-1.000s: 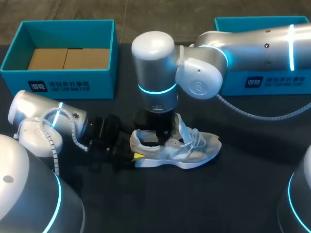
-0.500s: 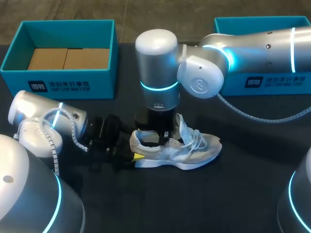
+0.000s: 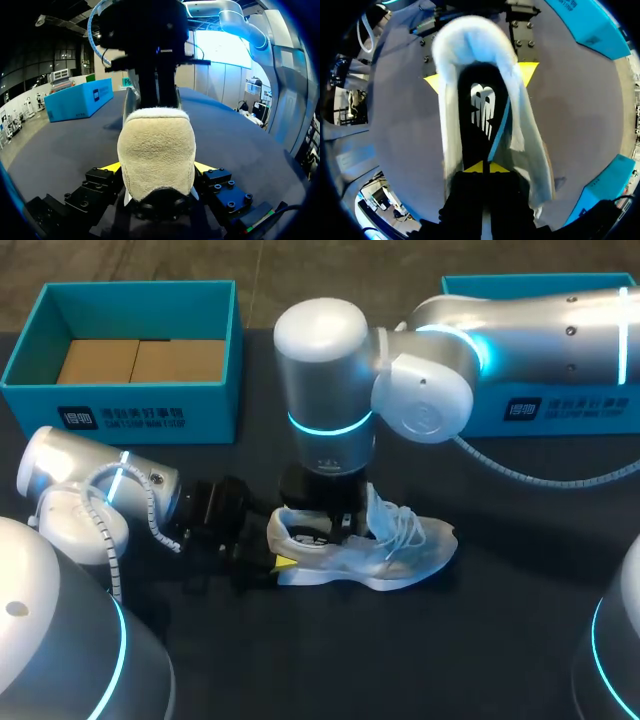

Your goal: Take the shoe out of the shoebox, open the shoe tongue, remove and reinsert the insole, then place the shoe into the shoebox

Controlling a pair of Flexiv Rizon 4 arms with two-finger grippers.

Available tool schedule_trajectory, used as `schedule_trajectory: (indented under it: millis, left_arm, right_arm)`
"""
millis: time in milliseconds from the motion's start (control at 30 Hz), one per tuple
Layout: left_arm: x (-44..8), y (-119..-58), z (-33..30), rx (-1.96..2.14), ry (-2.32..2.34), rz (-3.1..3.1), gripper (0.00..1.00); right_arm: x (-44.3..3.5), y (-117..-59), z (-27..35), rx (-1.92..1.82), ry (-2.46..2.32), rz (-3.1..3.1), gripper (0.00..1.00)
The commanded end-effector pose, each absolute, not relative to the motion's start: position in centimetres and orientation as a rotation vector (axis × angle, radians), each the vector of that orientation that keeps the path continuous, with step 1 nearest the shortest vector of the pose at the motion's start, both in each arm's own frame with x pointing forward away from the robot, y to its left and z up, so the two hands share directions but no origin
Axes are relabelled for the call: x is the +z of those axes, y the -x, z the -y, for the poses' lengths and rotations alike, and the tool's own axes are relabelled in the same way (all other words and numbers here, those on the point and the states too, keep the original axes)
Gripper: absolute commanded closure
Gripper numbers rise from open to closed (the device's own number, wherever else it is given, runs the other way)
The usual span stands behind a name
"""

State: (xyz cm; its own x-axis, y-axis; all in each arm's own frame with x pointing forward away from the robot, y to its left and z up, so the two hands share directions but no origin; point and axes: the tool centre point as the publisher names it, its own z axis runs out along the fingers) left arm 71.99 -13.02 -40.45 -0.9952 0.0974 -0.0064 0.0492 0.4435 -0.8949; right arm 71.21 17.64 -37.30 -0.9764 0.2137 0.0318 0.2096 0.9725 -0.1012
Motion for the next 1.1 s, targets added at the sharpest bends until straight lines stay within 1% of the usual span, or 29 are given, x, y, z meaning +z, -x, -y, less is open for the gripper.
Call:
schedule_trajectory:
  millis: [33, 500, 1100]
  left_arm:
    - [-40.8, -72.1, 13.0, 1.623, 0.131, 2.633, 1.0]
    - [-40.8, -72.1, 13.0, 1.623, 0.131, 2.633, 1.0]
    - [-40.8, -72.1, 13.0, 1.623, 0.131, 2.633, 1.0]
  right_arm:
    - [-35.4, -70.9, -16.2, 0.138, 0.337, 3.095, 1.0]
    - [-33.9, -72.5, -15.9, 0.109, 0.273, 3.109, 1.0]
    - [-33.1, -71.8, -13.9, 0.037, 0.287, 3.111, 1.0]
